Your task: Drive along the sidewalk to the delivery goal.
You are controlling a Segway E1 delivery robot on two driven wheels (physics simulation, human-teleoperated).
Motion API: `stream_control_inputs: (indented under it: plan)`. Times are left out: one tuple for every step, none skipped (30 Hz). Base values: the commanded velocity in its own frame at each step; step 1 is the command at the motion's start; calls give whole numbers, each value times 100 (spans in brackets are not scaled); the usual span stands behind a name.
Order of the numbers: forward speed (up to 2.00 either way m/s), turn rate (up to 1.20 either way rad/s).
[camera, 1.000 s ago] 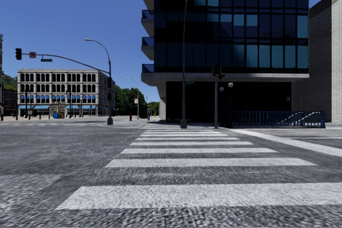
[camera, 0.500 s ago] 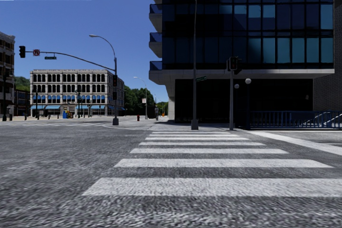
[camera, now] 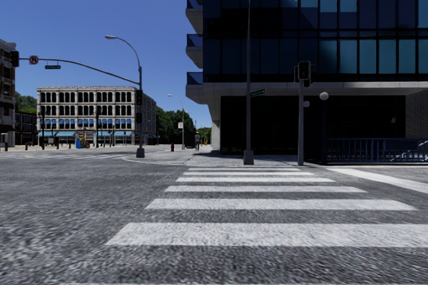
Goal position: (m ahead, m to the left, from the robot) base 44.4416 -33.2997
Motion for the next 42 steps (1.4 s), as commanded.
stream_control_inputs:
  plan:
    - [200,0]
    - [200,0]
    - [200,0]
    - [200,0]
    - [200,0]
    - [200,0]
    - [200,0]
    - [200,0]
    - [200,0]
    - [200,0]
    - [200,0]
    - [200,0]
    - [200,0]
    - [200,0]
    - [200,0]
    - [200,0]
    - [200,0]
    - [200,0]
    - [200,0]
    - [200,0]
    - [200,0]
    - [200,0]
    - [200,0]
    - [200,0]
    - [200,0]
    - [200,0]
    - [200,0]
    - [200,0]
    - [200,0]
    - [200,0]
    - [200,0]
    - [200,0]
    - [200,0]
    - [200,0]
    - [200,0]
    - [200,0]
    - [200,0]
    - [200,0]
    - [200,0]
    - [200,0]
    - [200,0]
    - [200,0]
